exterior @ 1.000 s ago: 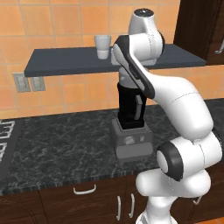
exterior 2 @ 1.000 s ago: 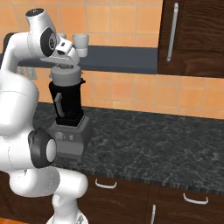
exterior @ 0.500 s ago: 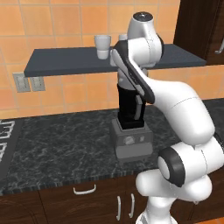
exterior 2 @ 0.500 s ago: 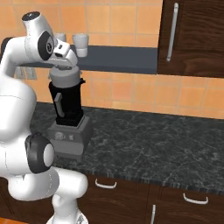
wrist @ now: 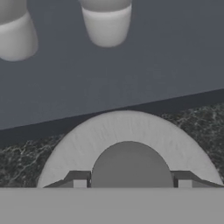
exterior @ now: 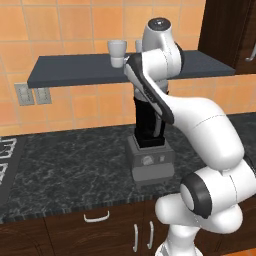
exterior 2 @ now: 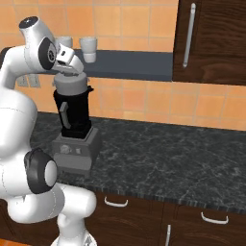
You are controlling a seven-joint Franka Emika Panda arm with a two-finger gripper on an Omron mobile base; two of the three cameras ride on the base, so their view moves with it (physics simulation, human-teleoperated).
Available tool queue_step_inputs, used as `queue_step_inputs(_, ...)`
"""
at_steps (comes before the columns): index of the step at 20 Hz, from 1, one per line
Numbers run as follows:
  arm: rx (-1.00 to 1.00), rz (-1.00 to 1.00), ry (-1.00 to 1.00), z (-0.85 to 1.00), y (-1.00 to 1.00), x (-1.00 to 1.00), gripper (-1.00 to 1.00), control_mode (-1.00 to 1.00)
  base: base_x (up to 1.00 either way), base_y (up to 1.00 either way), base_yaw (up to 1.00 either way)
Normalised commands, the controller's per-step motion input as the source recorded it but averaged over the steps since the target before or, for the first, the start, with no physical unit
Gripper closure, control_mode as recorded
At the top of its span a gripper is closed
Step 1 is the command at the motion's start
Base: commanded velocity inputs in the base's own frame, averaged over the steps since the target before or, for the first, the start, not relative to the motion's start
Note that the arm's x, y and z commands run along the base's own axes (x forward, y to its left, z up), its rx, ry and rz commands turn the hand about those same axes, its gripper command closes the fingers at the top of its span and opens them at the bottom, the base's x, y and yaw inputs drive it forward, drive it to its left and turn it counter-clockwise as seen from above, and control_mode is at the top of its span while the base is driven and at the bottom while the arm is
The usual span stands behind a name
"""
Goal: Close the lid blender by securely placing the lid on top.
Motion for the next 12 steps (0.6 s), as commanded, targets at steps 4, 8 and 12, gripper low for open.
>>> queue_step_inputs(4, 0.0, -0.04, 0.0, 0.0, 0.07, 0.28, 1.0, -1.0, 0.0, 0.0, 0.0)
queue_step_inputs(8, -0.01, 0.0, 0.0, -0.18, 0.0, 0.02, 1.0, -1.0, 0.0, 0.0, 0.0)
queue_step_inputs(12, -0.01, 0.0, 0.0, -0.16, 0.0, 0.0, 1.0, -1.0, 0.0, 0.0, 0.0)
